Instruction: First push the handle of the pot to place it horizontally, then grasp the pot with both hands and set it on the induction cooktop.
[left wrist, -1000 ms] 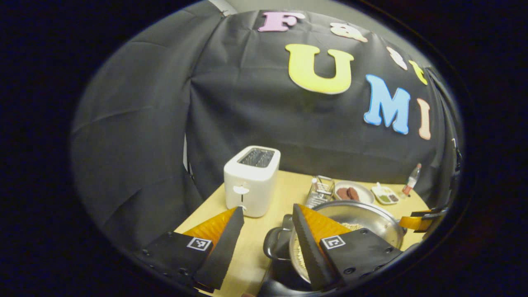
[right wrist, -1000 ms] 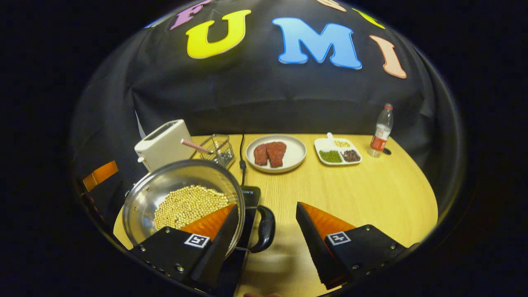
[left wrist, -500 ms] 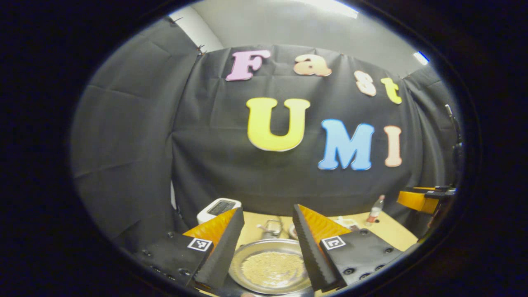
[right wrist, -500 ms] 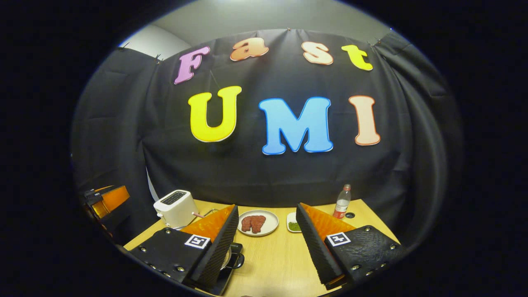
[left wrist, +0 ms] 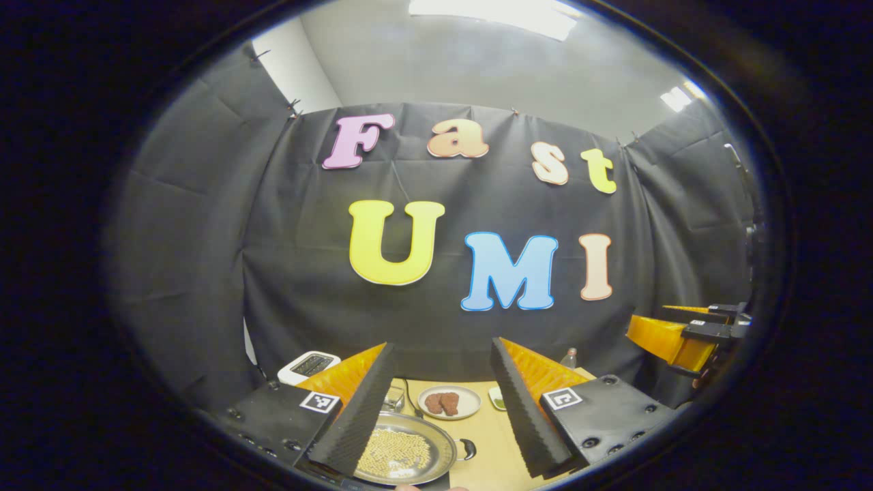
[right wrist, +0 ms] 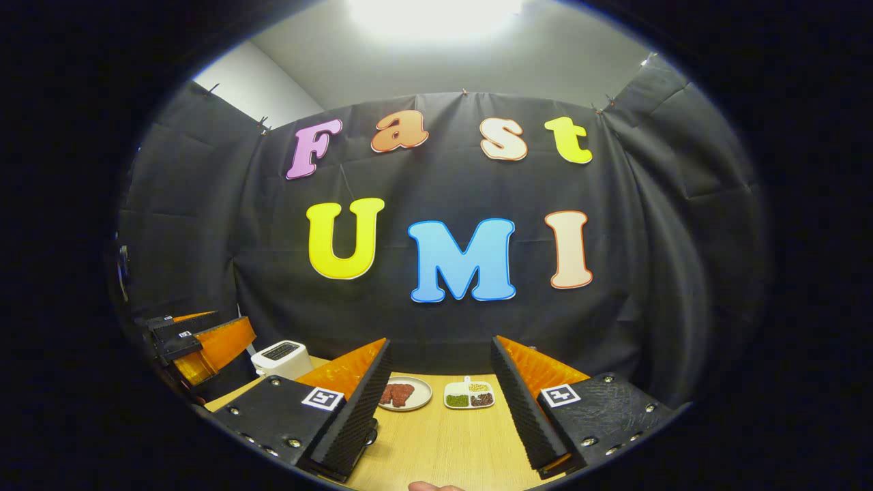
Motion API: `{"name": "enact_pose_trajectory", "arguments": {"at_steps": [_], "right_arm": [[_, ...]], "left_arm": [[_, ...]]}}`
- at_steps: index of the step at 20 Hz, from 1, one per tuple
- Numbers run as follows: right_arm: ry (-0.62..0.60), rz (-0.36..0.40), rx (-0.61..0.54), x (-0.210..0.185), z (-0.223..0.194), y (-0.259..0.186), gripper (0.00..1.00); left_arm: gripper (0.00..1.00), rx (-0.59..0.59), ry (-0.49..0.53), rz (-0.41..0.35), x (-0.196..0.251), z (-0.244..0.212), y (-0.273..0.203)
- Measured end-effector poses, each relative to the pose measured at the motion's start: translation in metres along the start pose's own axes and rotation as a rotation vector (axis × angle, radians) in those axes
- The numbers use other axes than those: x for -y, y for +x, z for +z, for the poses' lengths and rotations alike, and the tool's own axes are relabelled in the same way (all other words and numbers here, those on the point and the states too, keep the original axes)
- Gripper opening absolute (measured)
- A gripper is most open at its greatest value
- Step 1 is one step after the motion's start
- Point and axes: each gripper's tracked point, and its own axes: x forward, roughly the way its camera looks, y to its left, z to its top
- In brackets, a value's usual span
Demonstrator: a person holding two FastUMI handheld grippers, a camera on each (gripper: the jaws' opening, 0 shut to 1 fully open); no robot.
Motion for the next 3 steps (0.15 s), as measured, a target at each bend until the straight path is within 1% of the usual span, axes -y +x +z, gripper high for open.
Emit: {"name": "enact_pose_trajectory", "arguments": {"at_steps": [3], "right_arm": [[0.016,-0.019,0.016,0.0046,0.0070,-0.0016,0.90]], "left_arm": [[0.93,-0.003,-0.020,-0.012,0.0053,0.0056,-0.0017]]}}
